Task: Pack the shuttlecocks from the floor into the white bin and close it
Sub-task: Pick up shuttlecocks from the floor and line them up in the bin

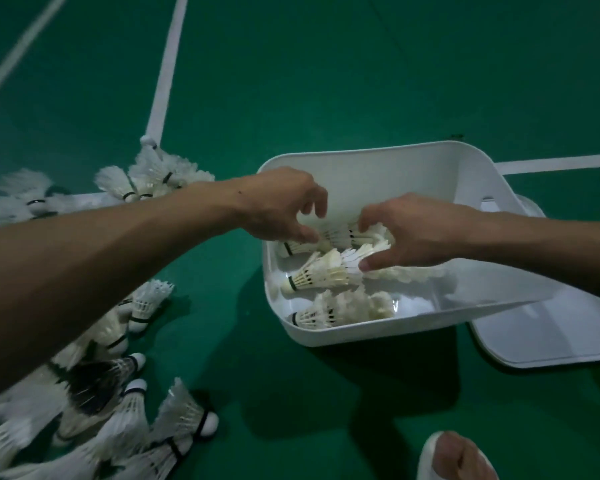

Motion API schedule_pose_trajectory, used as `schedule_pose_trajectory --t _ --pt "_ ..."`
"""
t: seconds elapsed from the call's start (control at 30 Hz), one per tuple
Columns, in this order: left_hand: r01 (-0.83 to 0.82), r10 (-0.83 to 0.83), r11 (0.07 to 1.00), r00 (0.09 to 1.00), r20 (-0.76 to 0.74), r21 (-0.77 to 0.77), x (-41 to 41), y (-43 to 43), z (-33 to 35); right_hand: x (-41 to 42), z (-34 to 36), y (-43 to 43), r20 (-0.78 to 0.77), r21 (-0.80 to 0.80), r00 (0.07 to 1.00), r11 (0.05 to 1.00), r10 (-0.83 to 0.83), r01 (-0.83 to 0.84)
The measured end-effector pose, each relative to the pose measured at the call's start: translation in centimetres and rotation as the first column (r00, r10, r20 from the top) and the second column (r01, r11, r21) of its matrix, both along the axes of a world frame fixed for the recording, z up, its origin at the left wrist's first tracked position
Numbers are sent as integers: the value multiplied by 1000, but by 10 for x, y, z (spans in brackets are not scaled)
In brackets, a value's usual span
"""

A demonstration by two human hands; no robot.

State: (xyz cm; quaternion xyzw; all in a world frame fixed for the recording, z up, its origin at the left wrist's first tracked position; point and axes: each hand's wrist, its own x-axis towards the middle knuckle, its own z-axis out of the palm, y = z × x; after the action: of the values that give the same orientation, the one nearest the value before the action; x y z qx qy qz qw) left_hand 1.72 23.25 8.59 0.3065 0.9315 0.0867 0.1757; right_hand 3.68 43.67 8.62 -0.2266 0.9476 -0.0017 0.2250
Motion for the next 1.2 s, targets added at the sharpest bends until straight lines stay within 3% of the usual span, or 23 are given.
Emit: schedule_pose_trajectory --t 0.2,0.4,0.57,0.8,1.2 --pt "-216 239 962 961 -137 167 23 -82 18 4 32 -49 -141 -231 989 973 -49 15" --pt "-403 402 915 915 24 23 54 -163 -9 30 51 -124 -211 -446 976 884 50 -142" --pt "-488 496 868 858 133 -92 76 -211 -47 38 14 -184 -157 -407 962 873 223 -268" --pt "-493 510 860 840 188 -130 102 -245 -80 25 -40 -225 22 -351 981 921 191 -171" --pt "-650 625 755 753 206 84 108 -256 -107 17 -84 -284 160 -360 966 923 203 -134"
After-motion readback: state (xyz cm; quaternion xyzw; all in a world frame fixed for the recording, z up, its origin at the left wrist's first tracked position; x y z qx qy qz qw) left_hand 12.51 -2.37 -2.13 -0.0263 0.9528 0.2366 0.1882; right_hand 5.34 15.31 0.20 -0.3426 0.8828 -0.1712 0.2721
